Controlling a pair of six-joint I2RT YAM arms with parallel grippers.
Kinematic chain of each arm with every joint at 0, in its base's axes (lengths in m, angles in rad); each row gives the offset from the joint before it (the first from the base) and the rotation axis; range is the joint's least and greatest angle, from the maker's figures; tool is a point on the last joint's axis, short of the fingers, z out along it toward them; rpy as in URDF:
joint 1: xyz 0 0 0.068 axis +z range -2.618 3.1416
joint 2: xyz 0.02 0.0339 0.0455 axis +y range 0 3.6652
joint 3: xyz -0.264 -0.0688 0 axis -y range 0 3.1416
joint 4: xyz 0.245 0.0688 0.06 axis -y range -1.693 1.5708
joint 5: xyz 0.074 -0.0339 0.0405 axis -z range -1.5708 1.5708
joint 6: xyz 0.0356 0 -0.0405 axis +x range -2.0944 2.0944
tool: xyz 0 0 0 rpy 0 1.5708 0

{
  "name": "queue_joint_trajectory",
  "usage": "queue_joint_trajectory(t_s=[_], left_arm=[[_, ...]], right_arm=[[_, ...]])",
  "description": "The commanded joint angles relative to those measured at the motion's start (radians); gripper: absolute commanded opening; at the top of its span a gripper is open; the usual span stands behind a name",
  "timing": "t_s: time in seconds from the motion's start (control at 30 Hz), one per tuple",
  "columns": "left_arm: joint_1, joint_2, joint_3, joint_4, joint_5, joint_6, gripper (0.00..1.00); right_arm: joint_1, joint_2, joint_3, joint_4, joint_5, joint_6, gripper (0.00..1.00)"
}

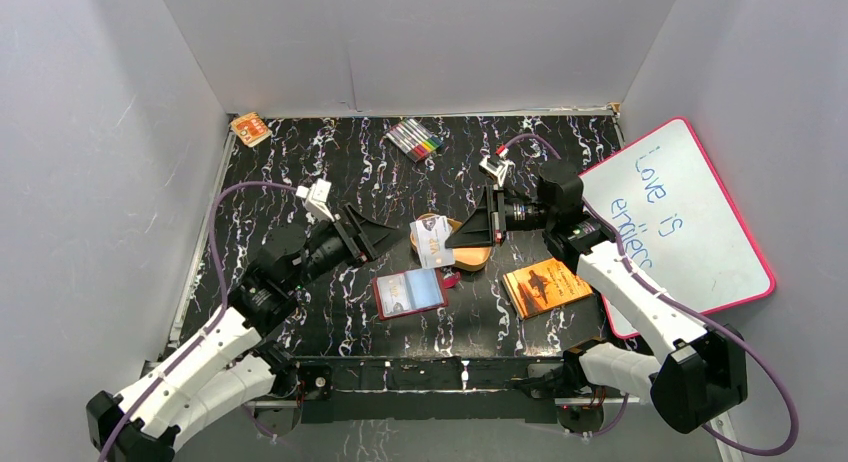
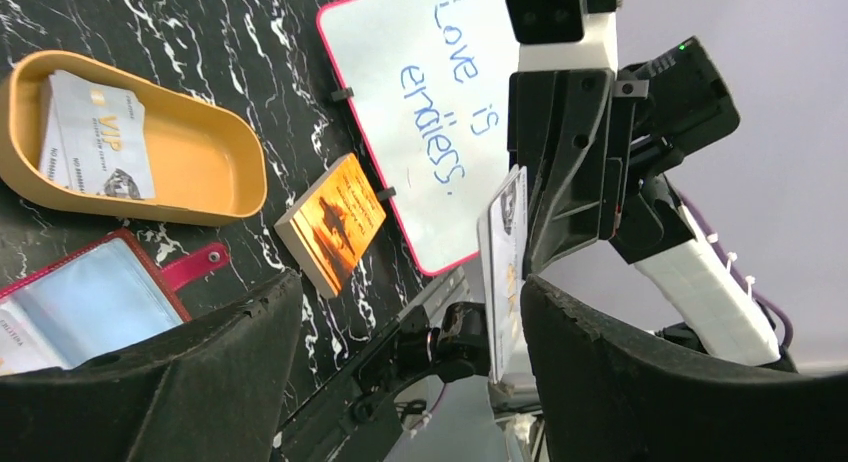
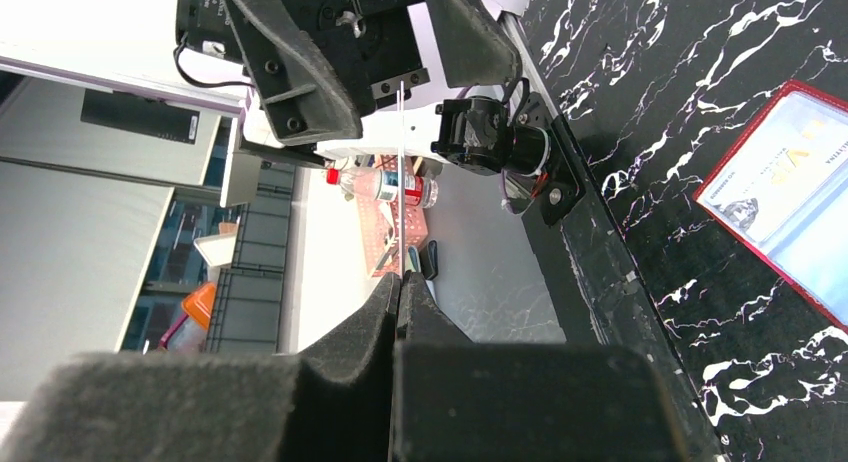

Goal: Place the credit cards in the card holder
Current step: Pick up the credit card from the storage box.

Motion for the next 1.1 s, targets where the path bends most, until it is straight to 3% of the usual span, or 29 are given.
queue_joint_trajectory(t_s=[0.0, 0.73, 1.07], left_arm=[[0.006, 0.018, 0.019, 0.139, 0.097, -0.015, 0.74], [0.006, 0.090, -0.016, 0.188, 0.146, -0.038, 0.47], [0.007, 0.123, -0.027, 0.284, 0.199, -0.072, 0.43]], right_arm=[[0.000, -0.021, 0.049, 0.077, -0.049, -0.023, 0.00], [0.013, -0.029, 0.035, 0.150, -0.061, 0.030, 0.00], [0.058, -0.008, 0.044, 0.173, -0.030, 0.038, 0.00]])
